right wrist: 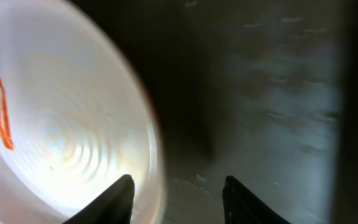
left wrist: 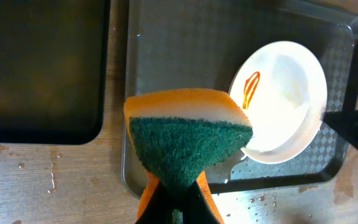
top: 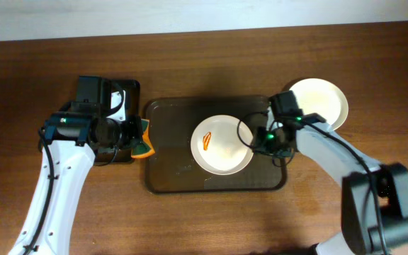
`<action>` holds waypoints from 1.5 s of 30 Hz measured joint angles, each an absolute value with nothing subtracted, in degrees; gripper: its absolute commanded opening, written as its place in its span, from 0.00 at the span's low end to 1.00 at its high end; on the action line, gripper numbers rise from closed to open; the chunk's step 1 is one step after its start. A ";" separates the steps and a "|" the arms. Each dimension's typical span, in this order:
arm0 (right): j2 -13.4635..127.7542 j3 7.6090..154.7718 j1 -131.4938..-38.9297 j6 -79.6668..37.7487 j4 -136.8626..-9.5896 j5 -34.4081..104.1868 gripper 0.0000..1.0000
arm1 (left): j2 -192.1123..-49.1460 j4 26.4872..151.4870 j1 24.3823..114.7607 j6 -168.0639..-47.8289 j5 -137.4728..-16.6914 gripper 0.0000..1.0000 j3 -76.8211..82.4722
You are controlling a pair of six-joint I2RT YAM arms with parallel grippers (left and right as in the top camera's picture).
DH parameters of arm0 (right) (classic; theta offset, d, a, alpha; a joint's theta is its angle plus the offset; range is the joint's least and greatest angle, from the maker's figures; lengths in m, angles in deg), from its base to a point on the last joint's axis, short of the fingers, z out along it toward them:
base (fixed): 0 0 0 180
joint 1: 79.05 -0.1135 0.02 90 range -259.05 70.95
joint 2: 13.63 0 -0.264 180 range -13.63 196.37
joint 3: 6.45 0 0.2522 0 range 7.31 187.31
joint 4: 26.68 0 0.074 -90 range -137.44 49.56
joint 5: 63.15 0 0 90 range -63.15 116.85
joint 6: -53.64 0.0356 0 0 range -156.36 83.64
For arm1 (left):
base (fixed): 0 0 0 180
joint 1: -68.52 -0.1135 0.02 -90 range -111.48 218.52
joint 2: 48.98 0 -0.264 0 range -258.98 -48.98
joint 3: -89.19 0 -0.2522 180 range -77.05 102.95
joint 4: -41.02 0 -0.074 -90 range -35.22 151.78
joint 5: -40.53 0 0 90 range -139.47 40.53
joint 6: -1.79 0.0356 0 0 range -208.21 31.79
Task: Clean dirty plates on tray and stack at the side
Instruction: 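Grip the last plate with the right gripper and drag it toward the tray center, then scrub the last plate with the sponge in the left gripper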
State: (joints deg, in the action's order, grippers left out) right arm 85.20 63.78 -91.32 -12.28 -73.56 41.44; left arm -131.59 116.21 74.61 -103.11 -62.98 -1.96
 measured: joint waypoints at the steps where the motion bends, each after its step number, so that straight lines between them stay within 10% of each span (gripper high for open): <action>1: 86.36 63.78 -92.28 -11.47 -73.15 41.89 0.47 | -131.59 116.17 74.61 -103.11 -62.98 0.00 -1.96; 9: 89.53 64.52 -94.42 -12.41 -72.60 43.53 0.04 | -131.59 116.21 74.61 -102.69 -63.22 0.00 -1.96; 45: 90.53 64.44 -104.72 0.46 -65.02 43.47 0.04 | -161.80 91.10 93.65 -110.41 -67.88 0.00 -6.20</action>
